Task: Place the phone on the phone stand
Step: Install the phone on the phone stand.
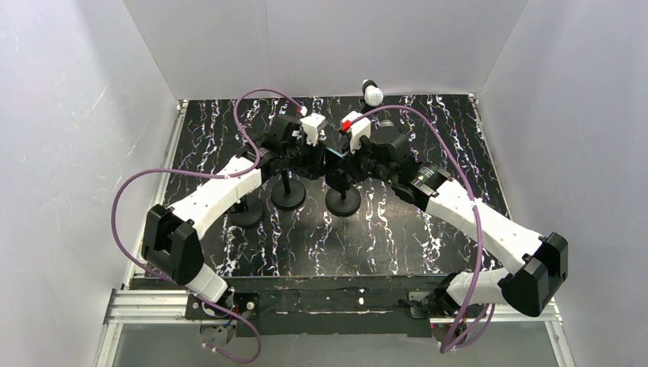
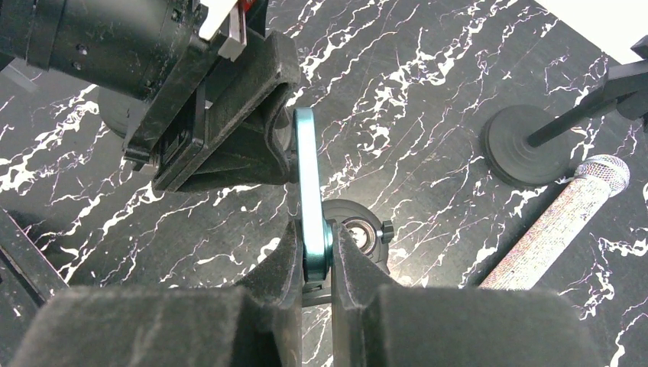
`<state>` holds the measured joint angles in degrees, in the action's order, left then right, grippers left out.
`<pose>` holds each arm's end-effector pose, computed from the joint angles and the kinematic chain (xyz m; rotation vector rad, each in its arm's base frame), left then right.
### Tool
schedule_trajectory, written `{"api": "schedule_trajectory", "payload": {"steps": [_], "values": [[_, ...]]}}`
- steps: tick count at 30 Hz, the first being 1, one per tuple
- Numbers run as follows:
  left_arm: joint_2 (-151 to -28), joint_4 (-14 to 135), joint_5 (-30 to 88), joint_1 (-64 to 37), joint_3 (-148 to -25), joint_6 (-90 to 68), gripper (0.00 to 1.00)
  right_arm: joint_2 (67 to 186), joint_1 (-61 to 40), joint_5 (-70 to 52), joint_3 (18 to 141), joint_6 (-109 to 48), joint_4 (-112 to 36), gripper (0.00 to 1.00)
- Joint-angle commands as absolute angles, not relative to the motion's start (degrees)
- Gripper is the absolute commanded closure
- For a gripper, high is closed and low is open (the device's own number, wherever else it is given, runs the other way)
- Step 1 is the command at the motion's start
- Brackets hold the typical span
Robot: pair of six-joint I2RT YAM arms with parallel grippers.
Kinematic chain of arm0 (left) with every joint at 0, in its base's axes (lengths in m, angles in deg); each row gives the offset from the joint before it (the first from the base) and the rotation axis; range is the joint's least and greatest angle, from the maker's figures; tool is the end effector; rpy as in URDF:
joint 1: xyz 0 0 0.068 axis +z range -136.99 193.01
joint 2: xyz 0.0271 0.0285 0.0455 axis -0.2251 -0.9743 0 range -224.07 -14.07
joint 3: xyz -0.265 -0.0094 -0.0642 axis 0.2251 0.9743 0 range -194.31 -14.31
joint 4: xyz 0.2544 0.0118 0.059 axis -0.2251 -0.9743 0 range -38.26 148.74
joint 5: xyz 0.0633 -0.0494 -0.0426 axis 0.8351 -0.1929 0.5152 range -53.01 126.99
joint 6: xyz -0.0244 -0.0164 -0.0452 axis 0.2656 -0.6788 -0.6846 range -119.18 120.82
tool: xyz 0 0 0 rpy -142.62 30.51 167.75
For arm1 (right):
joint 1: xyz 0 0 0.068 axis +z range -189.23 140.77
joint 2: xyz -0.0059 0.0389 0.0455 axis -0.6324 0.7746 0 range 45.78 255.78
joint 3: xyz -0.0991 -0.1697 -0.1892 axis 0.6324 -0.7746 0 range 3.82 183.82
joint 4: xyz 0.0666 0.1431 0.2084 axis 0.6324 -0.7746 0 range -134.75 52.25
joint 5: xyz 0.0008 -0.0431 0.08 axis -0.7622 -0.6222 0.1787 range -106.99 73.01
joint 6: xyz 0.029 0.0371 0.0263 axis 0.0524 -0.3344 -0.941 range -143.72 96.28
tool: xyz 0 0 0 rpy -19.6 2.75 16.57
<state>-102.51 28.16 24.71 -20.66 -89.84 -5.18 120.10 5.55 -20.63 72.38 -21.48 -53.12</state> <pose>0.2819 -0.1970 0.3063 0.6766 2.2872 -0.5885 0.2150 0.2101 0.3633 -0.7438 1.8169 0.4299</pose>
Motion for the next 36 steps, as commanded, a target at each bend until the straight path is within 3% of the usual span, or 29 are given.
{"api": "schedule_trajectory", "payload": {"steps": [1,11,18,29,31,34,36], "values": [[-96.4,27.0,17.5,-21.3,-88.9,-5.6,0.49,121.4,2.5,-31.8,70.3,-15.0,-58.0,0.99],[-91.9,32.8,11.7,-21.3,-85.3,-5.4,0.16,121.4,2.5,-28.7,70.1,-15.5,-57.4,0.99],[-90.5,35.2,7.4,-21.3,-84.2,-5.0,0.1,121.2,2.4,-26.8,69.7,-16.0,-56.3,0.99],[-83.2,39.9,14.1,-21.3,-79.5,-4.7,0.02,119.5,2.4,-26.1,67.4,-16.6,-53.7,0.99],[-82.5,40.4,15.2,-21.3,-79.1,-4.9,0.02,118.6,2.3,-25.3,66.6,-16.8,-52.6,0.91],[-82.4,40.4,16.0,-21.3,-79.1,-5.2,0.02,117.7,2.1,-23.3,66.2,-17.2,-52.1,0.63],[-82.5,40.4,16.1,-21.3,-79.3,-5.4,0.02,117.2,1.9,-21.9,66.2,-17.9,-52.2,0.49]]}}
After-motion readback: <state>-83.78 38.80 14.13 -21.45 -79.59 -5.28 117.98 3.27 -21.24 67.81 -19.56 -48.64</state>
